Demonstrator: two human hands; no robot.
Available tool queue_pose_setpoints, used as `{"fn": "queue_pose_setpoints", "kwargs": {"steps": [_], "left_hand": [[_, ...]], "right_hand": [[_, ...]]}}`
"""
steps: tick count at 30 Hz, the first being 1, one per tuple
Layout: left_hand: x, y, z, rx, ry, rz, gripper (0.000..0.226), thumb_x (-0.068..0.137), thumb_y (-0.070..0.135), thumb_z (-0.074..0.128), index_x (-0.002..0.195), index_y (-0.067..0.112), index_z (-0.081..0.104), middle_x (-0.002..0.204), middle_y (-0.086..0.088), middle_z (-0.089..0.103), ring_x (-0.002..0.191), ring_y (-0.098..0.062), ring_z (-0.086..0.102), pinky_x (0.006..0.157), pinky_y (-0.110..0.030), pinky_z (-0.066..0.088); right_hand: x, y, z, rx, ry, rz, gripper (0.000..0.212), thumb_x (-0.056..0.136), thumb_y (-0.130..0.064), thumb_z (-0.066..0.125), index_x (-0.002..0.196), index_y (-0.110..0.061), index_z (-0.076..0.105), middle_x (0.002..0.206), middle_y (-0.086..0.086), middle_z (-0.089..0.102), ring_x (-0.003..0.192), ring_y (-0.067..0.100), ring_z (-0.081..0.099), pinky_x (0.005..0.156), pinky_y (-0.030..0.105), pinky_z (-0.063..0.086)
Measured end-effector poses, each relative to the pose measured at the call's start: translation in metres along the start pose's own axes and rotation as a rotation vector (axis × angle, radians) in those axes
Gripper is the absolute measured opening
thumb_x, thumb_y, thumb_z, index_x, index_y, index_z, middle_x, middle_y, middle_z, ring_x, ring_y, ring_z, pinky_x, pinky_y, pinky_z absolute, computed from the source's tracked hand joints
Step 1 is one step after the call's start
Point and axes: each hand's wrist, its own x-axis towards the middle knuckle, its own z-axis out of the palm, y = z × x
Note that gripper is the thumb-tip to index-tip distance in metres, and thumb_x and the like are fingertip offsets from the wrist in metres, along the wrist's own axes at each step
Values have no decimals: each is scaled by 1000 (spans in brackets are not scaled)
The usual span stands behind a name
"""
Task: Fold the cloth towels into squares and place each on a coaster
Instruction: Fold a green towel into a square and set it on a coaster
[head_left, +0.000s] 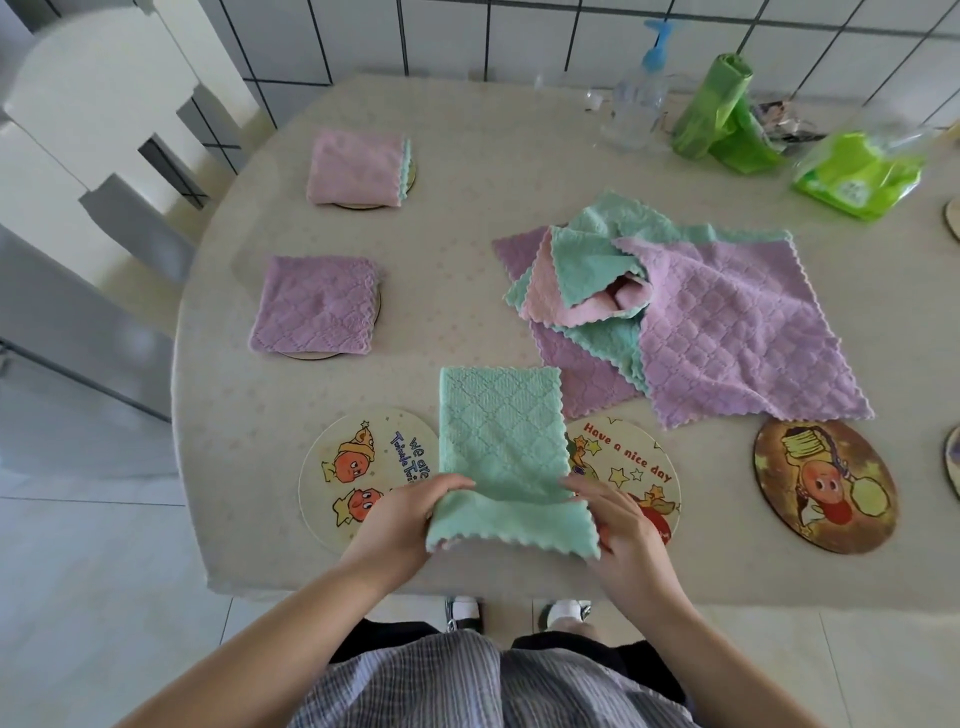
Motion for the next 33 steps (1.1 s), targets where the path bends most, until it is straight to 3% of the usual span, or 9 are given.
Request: {"fn": "queue_pose_setpoints", "kwargs": {"steps": [3, 5, 8, 11, 15, 22, 25, 29, 33], "left_hand": [[12, 4, -2, -217, 37, -154, 51, 87, 5, 53, 120, 43, 49, 113, 25, 60, 76, 7, 61, 60, -20, 51], [22, 7, -5, -323, 100, -202, 48, 88, 11, 55, 119, 47, 48, 110, 21, 62, 83, 2, 62, 70, -26, 53], [37, 15, -7, -408, 200, -205, 40, 88, 10, 56, 119, 37, 52, 109, 15, 61, 102, -2, 56, 84, -17, 43], [52, 18, -9, -440, 185, -221, 33, 88, 9, 53, 112, 32, 57, 104, 14, 65, 99, -4, 60, 84, -25, 48], [68, 19, -13, -482, 164, -318, 25, 90, 7, 50, 110, 22, 54, 101, 4, 65, 94, -15, 62, 70, -27, 48], [82, 11, -13, -509, 166, -447, 39, 91, 13, 53, 129, 22, 47, 112, 1, 64, 104, -18, 60, 85, -34, 48], [86, 9, -15, -489, 172, -458, 39, 92, 16, 53, 129, 24, 45, 109, 4, 62, 102, -17, 60, 72, -32, 47], [85, 10, -13, -462, 231, -446, 34, 93, 24, 52, 124, 27, 37, 108, 5, 58, 89, -11, 58, 55, -27, 41], [78, 9, -10, -459, 240, -401, 14, 92, 23, 54, 104, 26, 48, 87, 4, 59, 64, -17, 56, 47, -26, 40]], "right_hand": [[13, -6, -3, 13, -33, 67, 23, 83, -10, 64, 97, -27, 69, 103, -32, 57, 77, -17, 51, 66, 7, 36], [25, -9, -6, 42, -36, 89, 15, 87, -13, 61, 92, -25, 67, 85, -19, 65, 62, -3, 54, 54, 11, 37], [47, -12, -10, 88, -25, 174, 9, 90, -17, 57, 84, -23, 61, 72, -7, 65, 49, 7, 51, 47, 17, 35], [67, -12, -13, 68, -44, 234, 8, 90, -19, 57, 83, -14, 56, 72, 1, 63, 61, 19, 57, 53, 29, 42], [88, -9, -11, -16, -108, 261, 13, 92, -20, 54, 83, -16, 46, 65, -1, 55, 55, 16, 50, 48, 30, 35], [109, -6, -6, -75, -140, 266, 19, 91, -18, 54, 109, -15, 50, 82, -2, 60, 69, 14, 56, 50, 24, 38], [113, -3, -3, -43, -139, 308, 28, 90, -20, 55, 118, -16, 51, 87, -5, 61, 73, 12, 56, 52, 21, 37], [117, -3, -2, 25, -118, 373, 48, 90, -26, 57, 134, -23, 40, 107, -8, 59, 94, 14, 58, 72, 25, 42], [122, -1, -3, 11, 1, 330, 41, 87, -32, 61, 126, -24, 50, 103, -8, 58, 91, 10, 56, 71, 23, 43]]}}
